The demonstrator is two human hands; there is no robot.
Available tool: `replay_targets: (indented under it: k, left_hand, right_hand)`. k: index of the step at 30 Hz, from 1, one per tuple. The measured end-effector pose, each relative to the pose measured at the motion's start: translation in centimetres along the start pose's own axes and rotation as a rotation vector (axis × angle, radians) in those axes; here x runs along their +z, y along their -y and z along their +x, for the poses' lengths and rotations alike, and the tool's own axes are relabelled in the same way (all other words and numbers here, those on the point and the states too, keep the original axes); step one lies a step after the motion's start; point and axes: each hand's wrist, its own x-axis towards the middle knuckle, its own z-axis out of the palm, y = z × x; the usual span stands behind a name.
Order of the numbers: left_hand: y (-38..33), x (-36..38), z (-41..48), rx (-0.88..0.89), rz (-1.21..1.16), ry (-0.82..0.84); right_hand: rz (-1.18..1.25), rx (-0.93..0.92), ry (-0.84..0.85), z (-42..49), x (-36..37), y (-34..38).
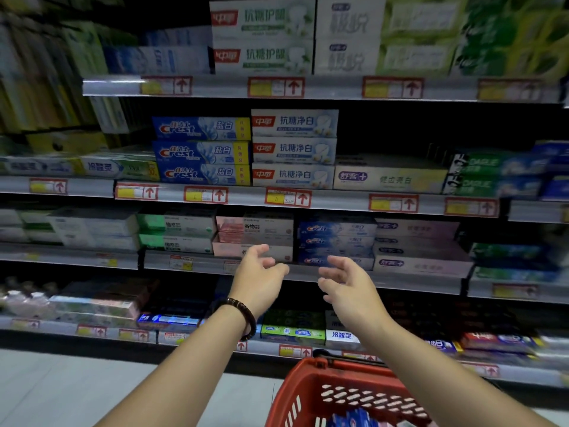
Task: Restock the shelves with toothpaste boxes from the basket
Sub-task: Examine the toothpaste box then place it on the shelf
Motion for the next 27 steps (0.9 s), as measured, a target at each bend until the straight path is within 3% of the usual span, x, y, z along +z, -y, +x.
replay_targets:
  k: [27]
  left_hand:
    - [2.7,10.8,-16.8,-0.063,0.052,0.232]
  right_hand:
    - [0.106,0.157,-0.148,-15.3,-14.7,-8.3]
